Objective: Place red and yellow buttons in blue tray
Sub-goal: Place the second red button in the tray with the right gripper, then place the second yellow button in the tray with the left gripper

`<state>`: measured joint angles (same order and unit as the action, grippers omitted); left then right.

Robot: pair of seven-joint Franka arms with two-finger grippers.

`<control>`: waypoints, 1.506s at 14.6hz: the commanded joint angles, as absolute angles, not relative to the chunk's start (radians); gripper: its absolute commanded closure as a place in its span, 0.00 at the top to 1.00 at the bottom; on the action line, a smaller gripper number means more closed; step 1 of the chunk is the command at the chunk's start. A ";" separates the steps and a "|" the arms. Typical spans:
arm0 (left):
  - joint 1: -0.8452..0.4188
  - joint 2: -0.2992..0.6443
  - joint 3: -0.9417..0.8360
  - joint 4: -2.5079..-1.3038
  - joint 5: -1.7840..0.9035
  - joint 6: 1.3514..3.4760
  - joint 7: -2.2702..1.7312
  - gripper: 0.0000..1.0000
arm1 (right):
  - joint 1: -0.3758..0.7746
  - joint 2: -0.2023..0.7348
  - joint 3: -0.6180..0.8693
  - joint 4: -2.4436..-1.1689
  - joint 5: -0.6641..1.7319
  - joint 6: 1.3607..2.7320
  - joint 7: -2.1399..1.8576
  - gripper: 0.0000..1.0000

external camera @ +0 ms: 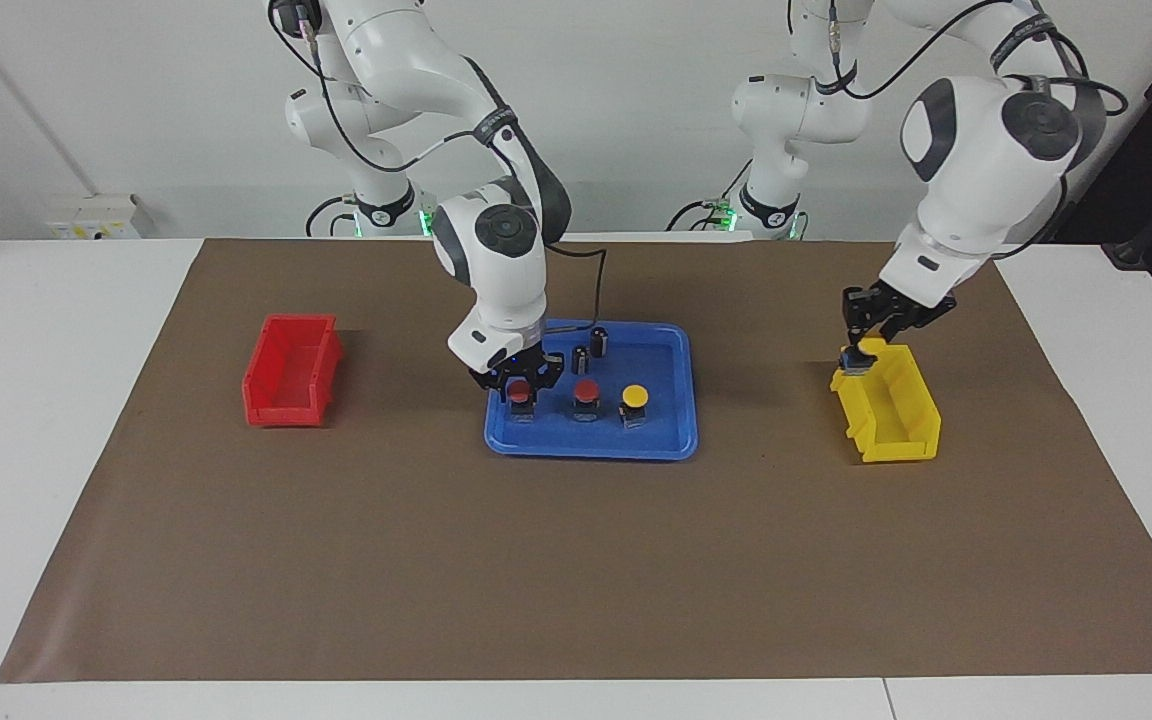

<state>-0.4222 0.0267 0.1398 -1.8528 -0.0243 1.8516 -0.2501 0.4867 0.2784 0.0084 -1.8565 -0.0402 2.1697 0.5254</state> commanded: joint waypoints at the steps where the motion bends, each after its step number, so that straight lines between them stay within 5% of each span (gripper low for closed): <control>1: -0.544 0.051 0.152 -1.881 -0.049 1.945 -0.415 0.01 | 0.419 0.241 0.002 -1.715 -0.049 2.007 0.509 1.00; 9: -0.713 0.127 0.152 -1.976 -0.112 2.157 -0.563 0.01 | 0.137 0.023 0.002 -1.652 -0.048 1.680 0.249 1.00; 17: -0.742 0.233 0.152 -1.985 -0.117 2.253 -0.592 0.03 | -0.060 -0.037 -0.005 -1.646 -0.041 1.560 0.032 1.00; 18: -0.742 0.238 0.152 -1.985 -0.117 2.256 -0.592 0.24 | -0.070 -0.035 -0.005 -1.643 -0.040 1.562 0.017 1.00; 19: -0.741 0.238 0.152 -1.983 -0.115 2.252 -0.583 0.75 | -0.071 -0.038 -0.009 -1.654 -0.037 1.562 -0.009 1.00; 20: -0.738 0.238 0.153 -1.982 -0.115 2.252 -0.577 0.87 | -0.072 -0.035 -0.014 -1.646 -0.038 1.556 -0.030 1.00; 22: -0.729 0.238 0.153 -1.979 -0.115 2.250 -0.572 0.88 | -0.077 -0.026 -0.018 -1.637 -0.040 1.529 -0.061 1.00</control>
<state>-0.7235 0.2362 0.1394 -1.9710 -0.1004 2.2277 -0.5791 -0.0610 -0.0301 -0.0211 -1.6446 -0.0423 1.5563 -0.0147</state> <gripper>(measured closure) 0.317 0.000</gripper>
